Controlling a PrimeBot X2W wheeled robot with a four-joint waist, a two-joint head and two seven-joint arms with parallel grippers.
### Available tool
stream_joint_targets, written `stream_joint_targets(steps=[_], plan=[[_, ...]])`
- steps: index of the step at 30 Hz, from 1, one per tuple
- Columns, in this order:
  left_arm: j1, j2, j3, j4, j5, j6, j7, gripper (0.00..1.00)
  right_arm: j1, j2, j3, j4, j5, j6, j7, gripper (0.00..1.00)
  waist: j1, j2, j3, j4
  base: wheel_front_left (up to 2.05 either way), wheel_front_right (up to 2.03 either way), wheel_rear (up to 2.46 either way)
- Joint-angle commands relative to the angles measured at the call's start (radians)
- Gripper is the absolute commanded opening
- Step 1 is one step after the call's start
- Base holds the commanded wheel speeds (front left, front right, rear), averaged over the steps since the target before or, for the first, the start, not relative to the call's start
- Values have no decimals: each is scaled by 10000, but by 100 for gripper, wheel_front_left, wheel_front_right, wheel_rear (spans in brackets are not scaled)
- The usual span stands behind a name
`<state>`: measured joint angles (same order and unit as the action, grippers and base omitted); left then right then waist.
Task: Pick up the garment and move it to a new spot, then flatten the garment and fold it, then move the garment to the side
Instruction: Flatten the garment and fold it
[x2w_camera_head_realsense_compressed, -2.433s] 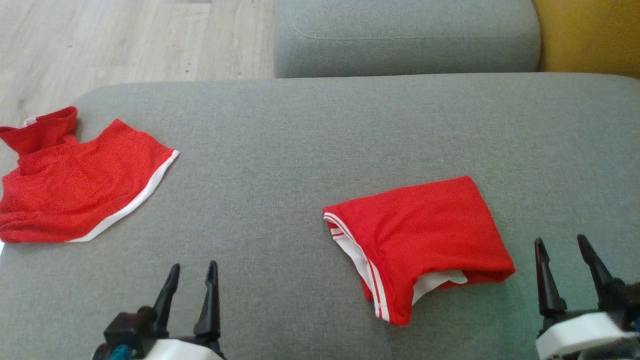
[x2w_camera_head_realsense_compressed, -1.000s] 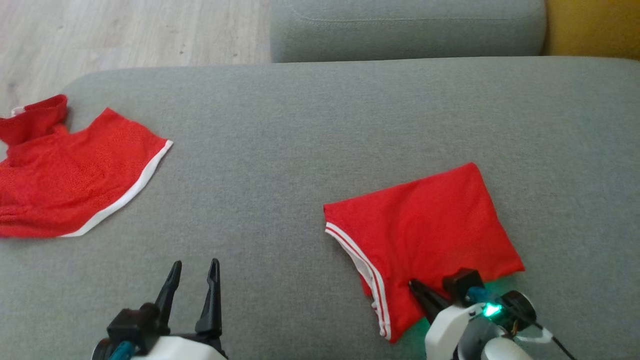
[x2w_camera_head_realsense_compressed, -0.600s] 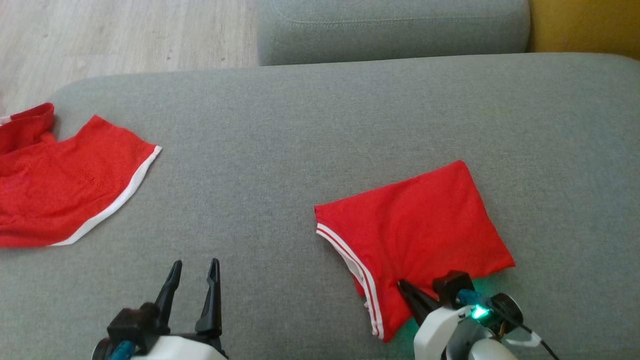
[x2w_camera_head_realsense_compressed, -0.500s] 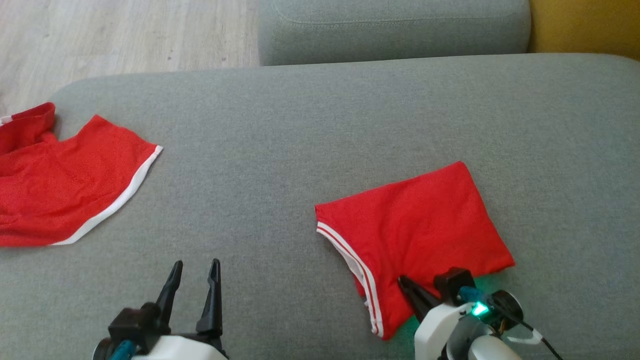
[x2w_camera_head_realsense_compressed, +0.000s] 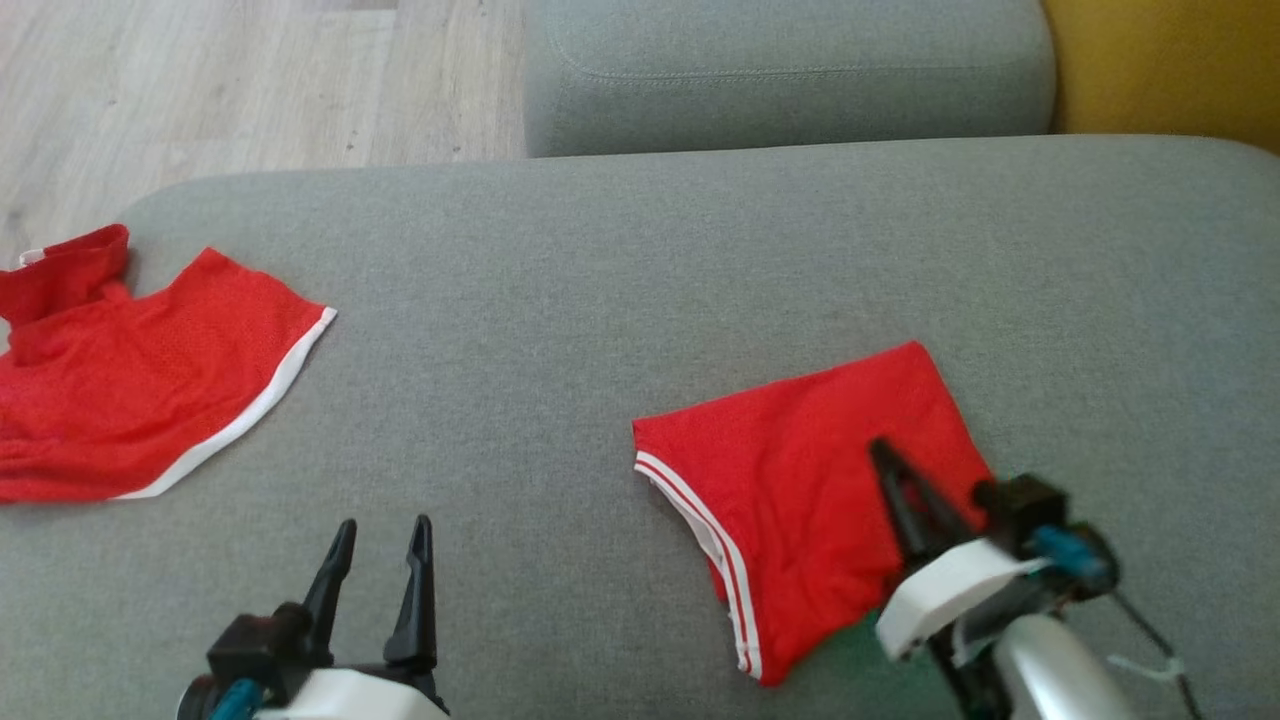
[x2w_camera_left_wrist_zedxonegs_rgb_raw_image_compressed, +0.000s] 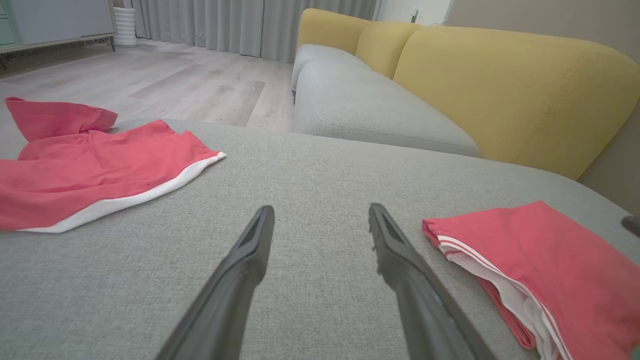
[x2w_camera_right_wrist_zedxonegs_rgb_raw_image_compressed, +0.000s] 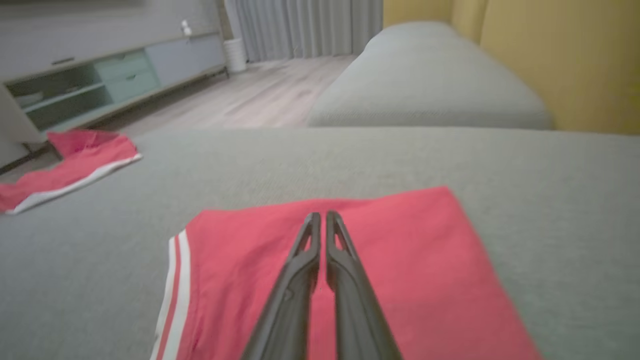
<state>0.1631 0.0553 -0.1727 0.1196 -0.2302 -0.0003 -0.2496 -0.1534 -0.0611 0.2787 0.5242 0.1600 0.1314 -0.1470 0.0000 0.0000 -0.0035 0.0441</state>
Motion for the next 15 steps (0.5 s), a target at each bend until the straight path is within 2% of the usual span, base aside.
stream_joint_targets(steps=[1,2,3,4,5,9,15], plan=[[-214,-51,454,-320,113,-46,-122,100,-126,52,-243,-742,-46,-7,-268,18,0,0,-55,-29,0,0,0],[-196,-51,485,-327,128,-57,-122,100,-15,-27,-459,-994,-104,-7,-324,36,0,0,-78,-47,0,0,0],[-177,-51,520,-336,144,-65,-122,100,97,-116,-672,-1257,-153,-7,-388,72,0,0,-91,-68,0,0,0],[-160,-51,560,-347,158,-72,-122,100,208,-188,-935,-1521,-170,-7,-468,100,0,0,-96,-94,0,0,0],[-142,-51,626,-362,182,-89,-122,100,430,-316,-1441,-1964,-171,-7,-581,100,0,0,-103,-132,0,0,0],[-99,-51,728,-397,201,-95,-122,100,899,-554,-2296,-2543,-199,-7,-843,100,0,0,-145,-152,0,0,0],[11,-51,850,-403,223,-128,-122,100,1669,-782,-2880,-2444,-66,-7,-1061,100,0,0,-164,-67,0,0,0]])
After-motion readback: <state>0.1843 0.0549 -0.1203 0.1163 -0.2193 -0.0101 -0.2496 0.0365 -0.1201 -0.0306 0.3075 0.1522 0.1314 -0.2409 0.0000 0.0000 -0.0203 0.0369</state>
